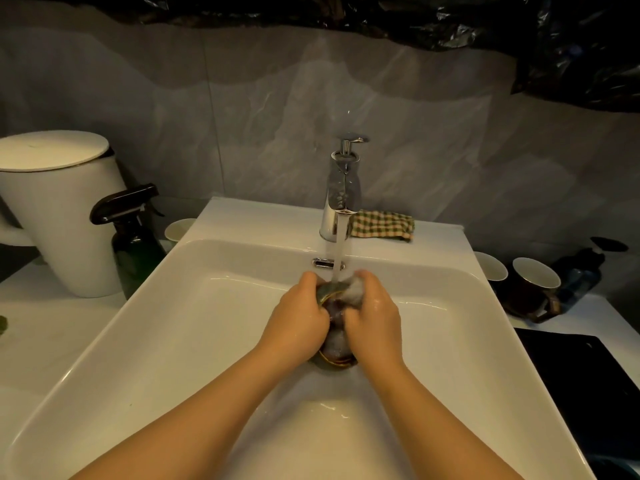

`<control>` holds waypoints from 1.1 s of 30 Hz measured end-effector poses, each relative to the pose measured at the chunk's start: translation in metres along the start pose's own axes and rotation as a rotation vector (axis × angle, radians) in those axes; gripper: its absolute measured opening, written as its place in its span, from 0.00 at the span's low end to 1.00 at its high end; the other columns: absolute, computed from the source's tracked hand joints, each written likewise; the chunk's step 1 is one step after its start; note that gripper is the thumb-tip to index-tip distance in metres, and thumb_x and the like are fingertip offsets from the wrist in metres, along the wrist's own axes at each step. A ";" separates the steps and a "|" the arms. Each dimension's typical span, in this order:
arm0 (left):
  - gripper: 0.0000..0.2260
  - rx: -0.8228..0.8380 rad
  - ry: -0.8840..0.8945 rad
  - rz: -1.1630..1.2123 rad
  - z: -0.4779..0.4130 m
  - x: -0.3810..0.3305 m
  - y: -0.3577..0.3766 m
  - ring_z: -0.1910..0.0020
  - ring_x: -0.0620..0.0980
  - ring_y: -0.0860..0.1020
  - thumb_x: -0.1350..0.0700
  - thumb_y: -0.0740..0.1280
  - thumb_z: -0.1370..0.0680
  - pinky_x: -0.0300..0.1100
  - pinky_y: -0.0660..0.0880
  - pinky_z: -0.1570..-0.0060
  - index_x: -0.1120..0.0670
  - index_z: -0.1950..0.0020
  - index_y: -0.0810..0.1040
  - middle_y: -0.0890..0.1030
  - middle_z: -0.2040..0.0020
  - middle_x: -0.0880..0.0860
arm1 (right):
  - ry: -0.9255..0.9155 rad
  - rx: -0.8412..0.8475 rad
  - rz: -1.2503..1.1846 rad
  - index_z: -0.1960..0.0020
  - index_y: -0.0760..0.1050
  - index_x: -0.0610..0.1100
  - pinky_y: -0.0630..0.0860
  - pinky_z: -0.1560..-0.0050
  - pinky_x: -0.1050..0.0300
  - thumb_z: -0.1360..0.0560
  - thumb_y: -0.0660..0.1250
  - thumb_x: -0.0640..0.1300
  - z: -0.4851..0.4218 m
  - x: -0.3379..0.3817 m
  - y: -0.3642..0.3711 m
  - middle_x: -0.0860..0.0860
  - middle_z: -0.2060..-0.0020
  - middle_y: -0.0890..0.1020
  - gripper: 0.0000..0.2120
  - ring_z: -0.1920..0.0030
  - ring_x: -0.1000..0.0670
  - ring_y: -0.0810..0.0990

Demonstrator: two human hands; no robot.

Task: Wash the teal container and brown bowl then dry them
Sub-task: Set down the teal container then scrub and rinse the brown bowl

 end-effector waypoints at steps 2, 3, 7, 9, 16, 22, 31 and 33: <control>0.15 -0.112 0.014 0.041 0.001 -0.001 -0.006 0.52 0.53 0.75 0.64 0.59 0.25 0.46 0.73 0.54 0.53 0.41 0.68 0.76 0.45 0.55 | 0.317 0.006 -0.186 0.44 0.74 0.42 0.70 0.60 0.61 0.27 0.60 0.37 0.004 -0.017 0.003 0.46 0.52 0.80 0.13 0.57 0.49 0.76; 0.17 -0.167 0.027 0.070 0.001 -0.002 -0.009 0.52 0.51 0.73 0.65 0.59 0.26 0.43 0.71 0.54 0.53 0.39 0.68 0.75 0.43 0.55 | 0.480 0.039 -0.337 0.50 0.76 0.42 0.72 0.64 0.61 0.29 0.59 0.38 0.008 -0.024 0.010 0.44 0.57 0.79 0.10 0.62 0.49 0.76; 0.20 -0.226 0.000 0.240 0.001 0.001 -0.012 0.51 0.50 0.72 0.68 0.60 0.28 0.40 0.68 0.54 0.50 0.41 0.67 0.75 0.43 0.54 | 0.931 0.254 -0.909 0.50 0.76 0.36 0.80 0.70 0.49 0.31 0.62 0.27 0.027 -0.024 0.039 0.36 0.60 0.81 0.11 0.63 0.39 0.81; 0.21 -0.091 -0.100 0.360 0.000 0.006 -0.007 0.54 0.52 0.75 0.67 0.61 0.29 0.43 0.73 0.57 0.47 0.42 0.66 0.77 0.48 0.55 | 0.854 0.231 -0.706 0.50 0.77 0.34 0.81 0.61 0.49 0.32 0.65 0.29 0.017 -0.029 0.028 0.35 0.57 0.82 0.10 0.59 0.39 0.82; 0.04 0.169 -0.134 -0.022 0.001 0.011 0.014 0.56 0.53 0.78 0.54 0.60 0.24 0.45 0.74 0.55 0.51 0.51 0.72 0.80 0.52 0.55 | -0.187 0.243 0.170 0.42 0.74 0.44 0.73 0.48 0.56 0.26 0.62 0.34 0.004 0.024 0.003 0.47 0.47 0.78 0.14 0.47 0.46 0.76; 0.06 -0.020 -0.069 -0.111 -0.003 0.009 0.000 0.56 0.57 0.76 0.57 0.59 0.25 0.46 0.73 0.58 0.53 0.50 0.72 0.79 0.54 0.55 | 0.020 0.122 0.007 0.40 0.71 0.44 0.70 0.52 0.61 0.25 0.60 0.35 -0.003 0.002 0.001 0.48 0.47 0.77 0.15 0.45 0.47 0.76; 0.07 -0.240 -0.070 0.027 -0.005 0.008 -0.016 0.59 0.56 0.75 0.61 0.58 0.23 0.46 0.70 0.62 0.54 0.45 0.65 0.76 0.57 0.54 | 0.957 0.362 -1.097 0.52 0.76 0.35 0.81 0.72 0.52 0.27 0.65 0.31 0.034 -0.009 0.053 0.39 0.69 0.82 0.04 0.70 0.43 0.81; 0.07 -0.166 -0.056 -0.038 -0.007 0.007 -0.014 0.61 0.56 0.75 0.61 0.58 0.24 0.46 0.70 0.64 0.54 0.48 0.64 0.76 0.59 0.55 | 0.725 0.205 -0.609 0.52 0.77 0.38 0.82 0.61 0.48 0.27 0.66 0.37 0.018 -0.022 0.036 0.39 0.59 0.83 0.05 0.63 0.43 0.82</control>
Point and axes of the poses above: each hand's wrist, its own z-axis away from the middle knuckle, its own y-axis out of the palm, x = y × z, the point moved 6 cm from there along -z, towards the middle knuckle
